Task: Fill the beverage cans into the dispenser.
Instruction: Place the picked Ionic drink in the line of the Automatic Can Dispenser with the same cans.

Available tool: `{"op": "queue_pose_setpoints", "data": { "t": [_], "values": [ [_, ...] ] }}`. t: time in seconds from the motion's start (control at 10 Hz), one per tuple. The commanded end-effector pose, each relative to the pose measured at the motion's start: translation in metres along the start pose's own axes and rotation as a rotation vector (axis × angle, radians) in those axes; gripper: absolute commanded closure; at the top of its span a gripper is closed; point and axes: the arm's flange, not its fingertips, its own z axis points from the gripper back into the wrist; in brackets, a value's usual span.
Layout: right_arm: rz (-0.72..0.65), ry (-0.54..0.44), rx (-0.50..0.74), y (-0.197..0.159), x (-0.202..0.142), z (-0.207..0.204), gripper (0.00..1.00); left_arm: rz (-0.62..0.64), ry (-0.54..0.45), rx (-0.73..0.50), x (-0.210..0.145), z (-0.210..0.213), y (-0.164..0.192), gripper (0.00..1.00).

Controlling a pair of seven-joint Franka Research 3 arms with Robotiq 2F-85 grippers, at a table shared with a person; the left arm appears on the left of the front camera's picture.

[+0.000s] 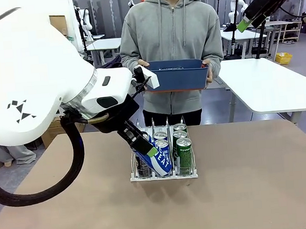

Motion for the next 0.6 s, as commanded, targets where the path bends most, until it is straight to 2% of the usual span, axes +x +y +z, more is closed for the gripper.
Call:
{"op": "queue_pose_setpoints", "data": {
  "t": [0.0, 0.1, 0.2, 0.5],
  "values": [
    [0.007, -0.009, 0.02, 0.0, -0.001, 0.0, 0.0, -0.001, 0.003, 0.0, 0.0, -0.001, 0.001, 0.43],
    [0.007, -0.009, 0.02, 0.0, -0.001, 0.0, 0.0, 0.043, 0.057, 0.077, 0.001, -0.02, 0.003, 0.43],
    [0.007, -0.009, 0.02, 0.0, -0.001, 0.0, 0.0, 0.022, 0.046, 0.126, 0.002, -0.035, 0.004, 0.43],
    [0.007, -0.009, 0.02, 0.0, -0.001, 0.0, 0.0, -0.019, 0.081, 0.155, -0.003, -0.068, 0.008, 0.43]
  ]
}}
